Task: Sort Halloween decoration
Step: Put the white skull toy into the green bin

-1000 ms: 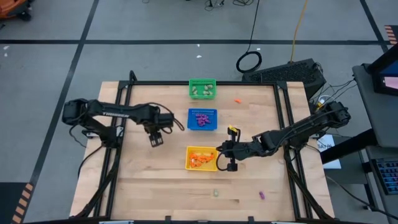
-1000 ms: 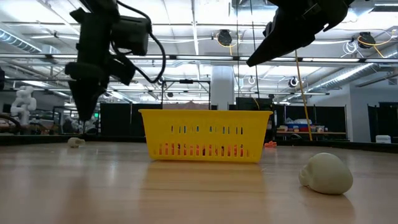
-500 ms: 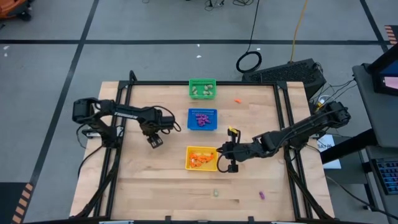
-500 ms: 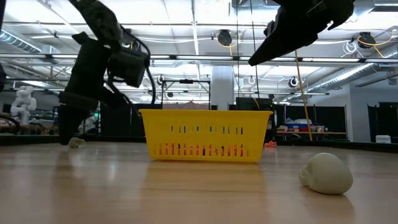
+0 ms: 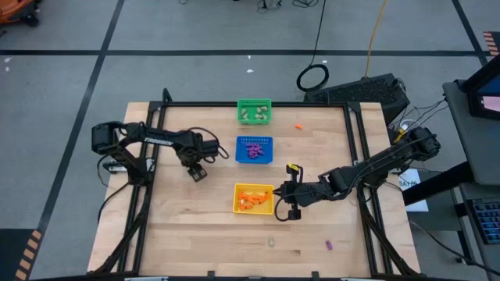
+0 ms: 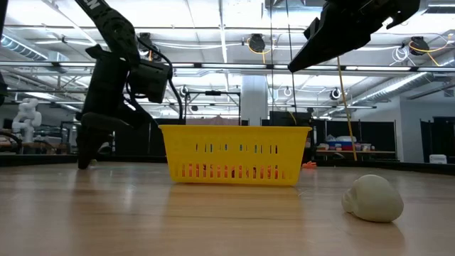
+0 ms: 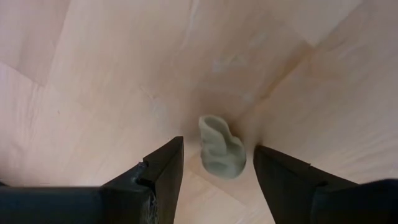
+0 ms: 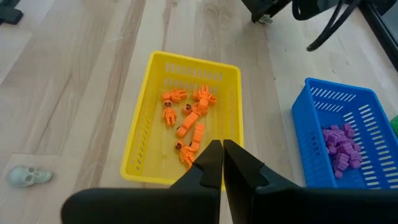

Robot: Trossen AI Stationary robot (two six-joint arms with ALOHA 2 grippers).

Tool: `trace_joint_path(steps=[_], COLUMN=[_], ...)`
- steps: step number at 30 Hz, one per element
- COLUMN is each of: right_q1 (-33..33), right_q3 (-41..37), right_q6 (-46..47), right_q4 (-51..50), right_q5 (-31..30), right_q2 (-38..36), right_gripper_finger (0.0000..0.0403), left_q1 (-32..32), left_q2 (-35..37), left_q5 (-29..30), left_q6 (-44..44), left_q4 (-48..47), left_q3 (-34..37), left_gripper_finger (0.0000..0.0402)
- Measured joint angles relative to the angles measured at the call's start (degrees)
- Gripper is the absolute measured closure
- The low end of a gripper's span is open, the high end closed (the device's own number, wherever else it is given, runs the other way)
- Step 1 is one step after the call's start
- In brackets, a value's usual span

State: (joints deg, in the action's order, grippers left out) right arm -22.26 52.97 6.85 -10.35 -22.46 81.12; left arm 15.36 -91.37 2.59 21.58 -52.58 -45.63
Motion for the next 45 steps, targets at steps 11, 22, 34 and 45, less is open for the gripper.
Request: trace_joint_path(steps=[11,22,34,45], right_q1=[0.0,0.0,0.0,0.02], right_q3=[0.0,0.0,0.0,0.0], right_q6=[0.02,0.02,0.0,0.0], right_q4=[-0.22,-0.22,-0.22,-0.2], right_q5=[0.0,0.0,-0.04,-0.11], right_q2=[0.02,0.02,0.02,0.02], right_gripper_finger=[0.0403,0.0403,0.0403,0.0403], left_q1=[2.42,2.73,2.77,4.95], left_q2=[0.23,0.11,3.68,7.98], left_q5=[-1.64,-3.7,-3.61,-3.65], left_q6=[-1.94,-4.25,-8.98,-8.81], left_q4=[2.52,3.74,4.85,9.04], left_q3=[1.51,1.7,-0.07,-6.63], left_gripper_finger=[0.0194,0.0277,0.0361,0.0361])
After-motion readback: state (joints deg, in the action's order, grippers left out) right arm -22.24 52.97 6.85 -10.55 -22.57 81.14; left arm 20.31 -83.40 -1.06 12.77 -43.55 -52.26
